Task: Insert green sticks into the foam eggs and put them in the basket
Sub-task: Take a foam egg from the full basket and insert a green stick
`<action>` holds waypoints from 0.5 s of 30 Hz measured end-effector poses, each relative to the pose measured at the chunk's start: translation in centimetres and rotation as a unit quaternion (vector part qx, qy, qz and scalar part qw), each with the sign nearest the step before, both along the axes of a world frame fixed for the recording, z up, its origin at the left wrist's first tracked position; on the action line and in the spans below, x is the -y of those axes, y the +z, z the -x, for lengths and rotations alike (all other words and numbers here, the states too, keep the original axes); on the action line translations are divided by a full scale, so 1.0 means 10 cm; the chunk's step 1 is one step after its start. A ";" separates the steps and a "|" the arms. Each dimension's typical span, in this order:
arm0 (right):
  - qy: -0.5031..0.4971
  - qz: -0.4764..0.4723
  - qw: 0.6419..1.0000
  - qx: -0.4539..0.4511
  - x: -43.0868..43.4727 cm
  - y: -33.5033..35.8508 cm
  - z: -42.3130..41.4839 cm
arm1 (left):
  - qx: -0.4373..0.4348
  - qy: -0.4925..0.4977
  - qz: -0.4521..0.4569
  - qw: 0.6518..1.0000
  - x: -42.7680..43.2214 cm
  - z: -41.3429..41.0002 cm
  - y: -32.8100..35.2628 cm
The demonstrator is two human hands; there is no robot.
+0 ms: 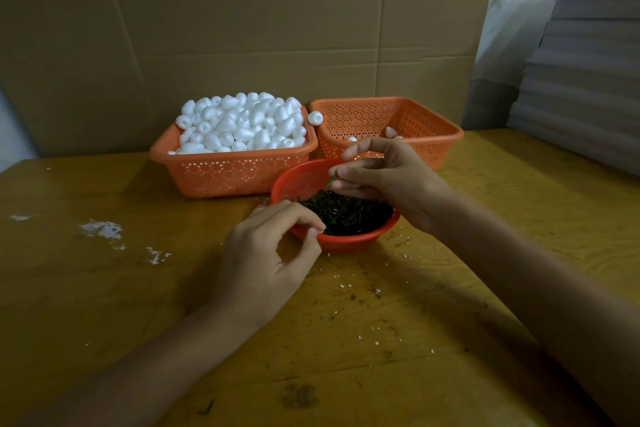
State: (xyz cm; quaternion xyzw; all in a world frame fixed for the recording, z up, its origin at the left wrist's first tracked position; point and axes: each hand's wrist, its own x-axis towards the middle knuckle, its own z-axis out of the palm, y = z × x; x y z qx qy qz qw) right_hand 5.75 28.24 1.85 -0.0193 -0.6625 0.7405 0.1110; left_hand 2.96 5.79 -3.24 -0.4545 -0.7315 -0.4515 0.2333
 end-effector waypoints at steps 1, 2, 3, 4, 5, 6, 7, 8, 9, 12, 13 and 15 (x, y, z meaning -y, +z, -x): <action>0.002 -0.001 1.000 -0.001 0.00 0.00 0.00 | 0.000 0.000 -0.001 1.000 0.00 0.00 0.00; 0.003 -0.001 1.000 -0.002 0.00 0.00 0.00 | -0.001 0.000 -0.001 1.000 0.00 0.00 -0.01; 0.003 -0.001 1.000 -0.003 0.00 0.00 0.00 | -0.002 0.000 -0.002 1.000 0.00 0.00 -0.01; 0.001 0.000 1.000 -0.003 0.00 -0.01 0.01 | -0.002 0.000 -0.003 1.000 0.00 0.00 -0.01; -0.001 0.000 1.000 -0.003 0.00 -0.01 0.01 | -0.002 0.000 -0.004 1.000 0.00 0.00 -0.01; -0.002 0.000 1.000 -0.004 0.00 -0.01 0.01 | -0.002 -0.001 -0.004 1.000 0.00 0.01 -0.02; -0.004 -0.001 1.000 -0.005 0.01 -0.01 0.01 | -0.001 -0.003 -0.004 1.000 0.00 0.01 -0.02; -0.005 -0.002 1.000 -0.007 0.01 -0.02 0.01 | 0.001 -0.006 -0.006 1.000 -0.01 0.01 -0.02; -0.006 -0.006 1.000 -0.007 0.01 -0.01 0.01 | 0.004 -0.008 -0.009 1.000 0.00 0.02 -0.02; 0.010 -0.034 0.999 0.000 0.01 0.00 0.01 | 0.009 0.000 -0.017 1.000 -0.01 0.02 -0.02; 0.021 -0.049 0.999 0.003 0.02 0.01 0.00 | 0.009 0.002 -0.015 1.000 -0.01 0.03 -0.02; 0.040 -0.078 0.996 -0.001 0.04 0.00 0.00 | 0.015 0.000 0.001 1.000 -0.01 0.03 -0.01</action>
